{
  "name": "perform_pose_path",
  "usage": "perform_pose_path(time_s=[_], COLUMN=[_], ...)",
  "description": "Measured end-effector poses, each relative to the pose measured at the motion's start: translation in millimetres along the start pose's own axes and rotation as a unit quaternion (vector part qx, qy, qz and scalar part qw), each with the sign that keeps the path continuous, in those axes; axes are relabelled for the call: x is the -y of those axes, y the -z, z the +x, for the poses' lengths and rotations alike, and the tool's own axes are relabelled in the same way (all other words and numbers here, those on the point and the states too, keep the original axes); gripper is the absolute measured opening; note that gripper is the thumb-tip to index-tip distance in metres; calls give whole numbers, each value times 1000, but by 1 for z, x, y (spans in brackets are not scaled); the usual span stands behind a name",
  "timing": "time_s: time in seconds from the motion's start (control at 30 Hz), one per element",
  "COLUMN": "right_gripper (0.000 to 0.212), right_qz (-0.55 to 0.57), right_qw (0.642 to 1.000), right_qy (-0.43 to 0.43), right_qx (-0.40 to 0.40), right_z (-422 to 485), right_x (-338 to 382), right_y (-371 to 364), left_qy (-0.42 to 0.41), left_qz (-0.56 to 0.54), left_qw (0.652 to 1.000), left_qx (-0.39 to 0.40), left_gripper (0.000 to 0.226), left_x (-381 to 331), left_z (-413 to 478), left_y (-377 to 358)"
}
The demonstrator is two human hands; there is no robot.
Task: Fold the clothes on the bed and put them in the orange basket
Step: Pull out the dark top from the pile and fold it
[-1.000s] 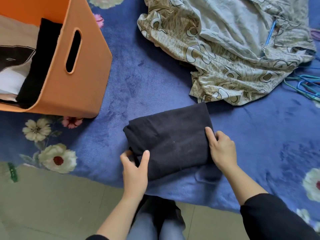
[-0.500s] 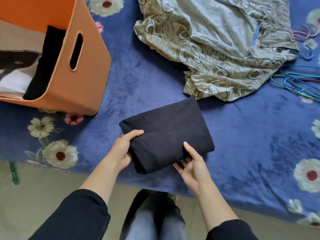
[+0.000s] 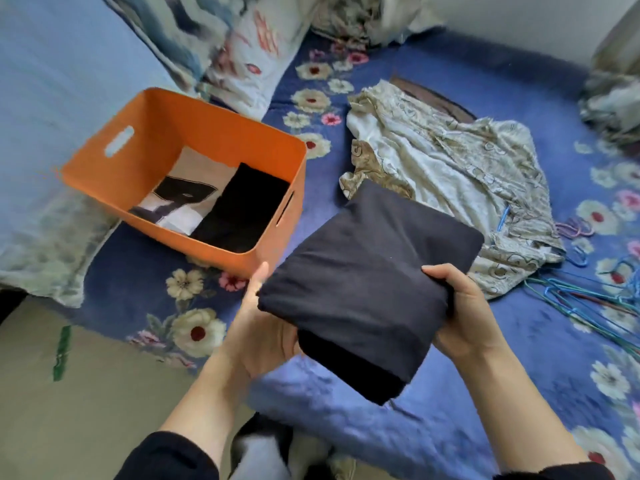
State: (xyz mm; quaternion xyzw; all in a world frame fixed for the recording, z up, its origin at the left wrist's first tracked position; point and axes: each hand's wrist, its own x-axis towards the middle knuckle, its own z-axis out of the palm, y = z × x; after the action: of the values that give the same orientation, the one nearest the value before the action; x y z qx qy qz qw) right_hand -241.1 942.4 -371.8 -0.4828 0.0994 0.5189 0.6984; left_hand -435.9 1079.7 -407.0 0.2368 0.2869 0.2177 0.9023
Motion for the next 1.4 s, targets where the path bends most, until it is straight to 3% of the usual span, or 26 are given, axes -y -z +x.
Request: perform_pose_path(time_s=[0.03, 0.07, 0.1, 0.17, 0.4, 0.6, 0.73, 0.8, 0.93, 1.03, 1.13, 1.2, 1.23, 1.3, 1.33, 1.4], right_gripper=[27, 28, 29, 26, 14, 32, 31, 28, 53, 79, 64, 64, 64, 58, 55, 56], right_qz=[-9, -26, -46, -77, -122, -156, -100, -65, -86, -197, -427, -558, -611, -685, -715, -771], right_qw=[1000, 999, 999, 997, 991, 977, 985, 992, 991, 971, 896, 816, 770, 681, 635, 542], right_qy=[7, 8, 9, 3, -46, -140, -131, -98, -82, -108, -57, 34, 101, 243, 291, 325], right_qx=[17, 28, 28, 28, 23, -40, -54, -54, -68, -82, -110, -150, -152, -91, -38, 75], right_z=[0, 4, 9, 21, 118, 219, 271, 287, 317, 324, 326, 324, 324, 329, 335, 355], right_x=[5, 9, 11, 12, -16, -90, -130, -142, -168, -171, -162, -155, -152, -150, -151, -154], right_y=[-18, -40, -55, -87, -220, -288, -305, -309, -310, -308, -311, -311, -311, -311, -313, -318], left_qy=[-9, 61, 85, 86, 81, 195, 186, 148, 127, 121, 79, 72, 78, 121, 159, 238], left_qz=[68, 92, 14, 21, 175, 362, 455, 548, 738, 855, 929, 949, 948, 919, 898, 870], left_qw=[997, 991, 994, 995, 980, 901, 852, 799, 628, 474, 342, 297, 300, 368, 405, 429], left_qx=[-26, -78, -70, -37, -48, -134, -177, -196, -210, -171, -121, -79, -67, -66, -65, -54], left_gripper=[50, 33, 33, 51, 14, 19, 27, 26, 26, 59, 87, 81, 77, 78, 86, 107], left_x=[-18, -32, -49, -91, -243, -321, -337, -334, -320, -300, -287, -282, -279, -274, -272, -268], left_z=[6, 9, 13, 19, 53, 116, 161, 177, 199, 200, 196, 197, 199, 203, 205, 211], left_y=[-6, -15, -14, -14, 35, 110, 143, 159, 182, 186, 188, 183, 182, 183, 184, 191])
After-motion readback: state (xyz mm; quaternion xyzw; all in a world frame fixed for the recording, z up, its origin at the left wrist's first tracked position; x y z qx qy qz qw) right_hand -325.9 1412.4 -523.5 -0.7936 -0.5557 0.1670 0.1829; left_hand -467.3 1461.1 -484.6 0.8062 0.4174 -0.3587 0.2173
